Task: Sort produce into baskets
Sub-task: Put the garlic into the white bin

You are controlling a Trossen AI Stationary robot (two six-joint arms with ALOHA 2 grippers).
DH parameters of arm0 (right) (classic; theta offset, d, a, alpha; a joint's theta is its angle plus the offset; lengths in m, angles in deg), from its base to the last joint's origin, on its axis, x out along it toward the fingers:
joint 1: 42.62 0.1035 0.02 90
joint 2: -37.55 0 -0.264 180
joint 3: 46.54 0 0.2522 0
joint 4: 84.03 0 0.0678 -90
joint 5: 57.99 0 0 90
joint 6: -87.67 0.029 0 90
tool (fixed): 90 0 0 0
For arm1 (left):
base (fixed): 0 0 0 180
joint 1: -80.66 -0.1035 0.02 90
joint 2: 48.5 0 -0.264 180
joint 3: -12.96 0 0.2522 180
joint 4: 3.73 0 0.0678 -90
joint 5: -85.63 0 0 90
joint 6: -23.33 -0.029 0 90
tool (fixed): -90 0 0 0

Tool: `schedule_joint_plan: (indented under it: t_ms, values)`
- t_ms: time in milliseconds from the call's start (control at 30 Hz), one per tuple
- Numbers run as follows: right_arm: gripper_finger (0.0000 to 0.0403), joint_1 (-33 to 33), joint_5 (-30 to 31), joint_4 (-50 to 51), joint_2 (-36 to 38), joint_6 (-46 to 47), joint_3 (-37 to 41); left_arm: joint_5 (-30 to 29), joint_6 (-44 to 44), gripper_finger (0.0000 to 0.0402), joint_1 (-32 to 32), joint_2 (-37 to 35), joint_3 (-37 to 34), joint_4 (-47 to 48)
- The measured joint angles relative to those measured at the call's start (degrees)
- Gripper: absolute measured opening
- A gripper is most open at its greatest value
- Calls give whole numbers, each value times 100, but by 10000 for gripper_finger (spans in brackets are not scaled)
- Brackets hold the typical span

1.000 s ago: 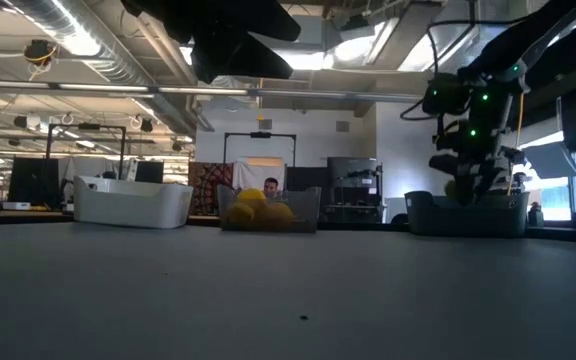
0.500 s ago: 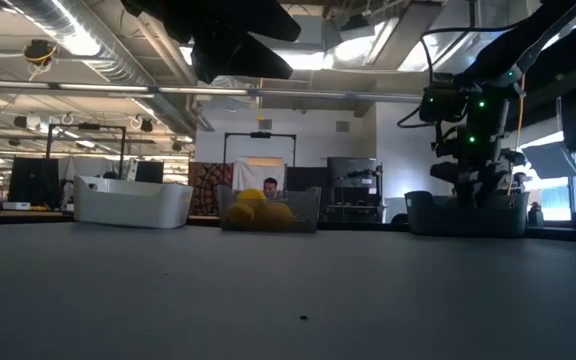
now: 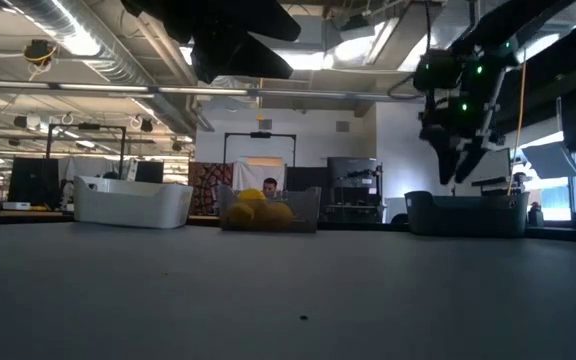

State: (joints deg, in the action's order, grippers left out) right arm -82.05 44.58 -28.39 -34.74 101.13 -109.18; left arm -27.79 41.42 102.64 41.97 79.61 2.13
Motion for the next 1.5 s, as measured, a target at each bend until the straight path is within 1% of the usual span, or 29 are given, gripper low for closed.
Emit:
schedule_joint_plan:
  t_ms: [167,367,600,767,1133,1367,1500]
  values:
    - [222,778,-274,235,267,206,-27,-2,1,260,0,0,0,0]
    - [222,1928,-596,562,328,601,-27,-2,2,260,0,0,0,0]
    - [222,3342,-620,628,328,1212,-27,0,1,260,0,0,0,0]
    - [222,4241,-617,627,304,1970,-25,0,0,260,0,0,-1,0]
    - [222,6072,-625,608,306,3065,-25,0,4,260,0,0,-1,0]
    - [222,7224,-970,556,304,3886,-20,0,11,260,0,0,0,-2]
    - [222,7839,-1029,433,303,4356,-20,0,-17,260,0,0,1,-2]
